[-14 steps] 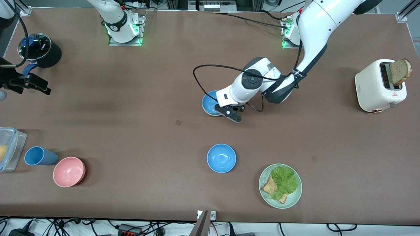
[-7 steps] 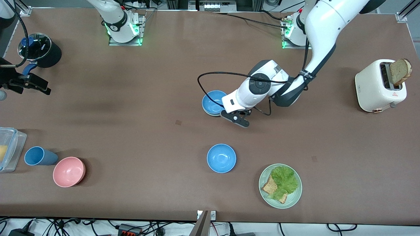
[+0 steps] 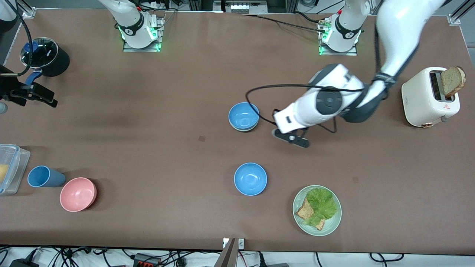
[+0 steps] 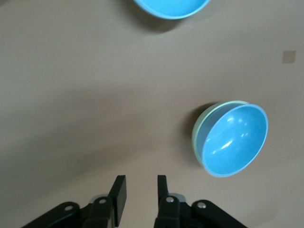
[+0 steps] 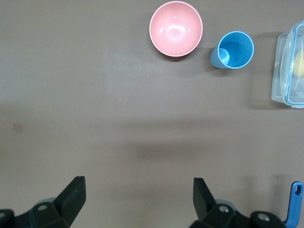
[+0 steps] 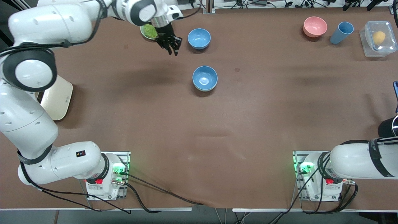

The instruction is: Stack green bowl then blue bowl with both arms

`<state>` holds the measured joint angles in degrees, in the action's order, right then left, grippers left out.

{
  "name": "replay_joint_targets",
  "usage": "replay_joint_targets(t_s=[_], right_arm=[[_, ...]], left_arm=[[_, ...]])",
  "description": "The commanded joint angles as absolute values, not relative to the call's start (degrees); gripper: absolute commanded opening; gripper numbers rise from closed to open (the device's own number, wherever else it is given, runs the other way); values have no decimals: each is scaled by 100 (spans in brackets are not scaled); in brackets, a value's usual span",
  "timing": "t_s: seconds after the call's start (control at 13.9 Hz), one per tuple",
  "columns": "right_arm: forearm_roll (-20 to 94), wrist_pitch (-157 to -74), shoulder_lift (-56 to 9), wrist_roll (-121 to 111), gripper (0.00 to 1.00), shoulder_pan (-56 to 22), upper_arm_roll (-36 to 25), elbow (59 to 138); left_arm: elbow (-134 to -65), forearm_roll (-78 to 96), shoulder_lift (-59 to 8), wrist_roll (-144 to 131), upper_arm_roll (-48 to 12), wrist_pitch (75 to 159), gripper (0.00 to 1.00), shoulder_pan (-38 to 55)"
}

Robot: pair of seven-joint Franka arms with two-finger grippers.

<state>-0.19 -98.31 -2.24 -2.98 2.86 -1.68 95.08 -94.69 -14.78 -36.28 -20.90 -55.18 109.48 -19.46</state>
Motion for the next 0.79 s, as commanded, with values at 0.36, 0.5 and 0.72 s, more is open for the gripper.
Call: replay_joint_targets(t_s=[0.36,0.5,0.72], right_arm=[[-88,-9809,-123,-343,100,299,-141,9571],[-88,-9791,-114,-299,100,299,-141,9571],[-79,-9782,-114,-272,100,299,-149,9580]], left_arm=[[-9018,-1635,-3516,-1776,-6267,9704,100,-3067],[-8974,-1635,-3481,-1705,-6275,9607,100,-3172],[-8509,-1635,-3498,-1652,-6258,9019,100,-3173]])
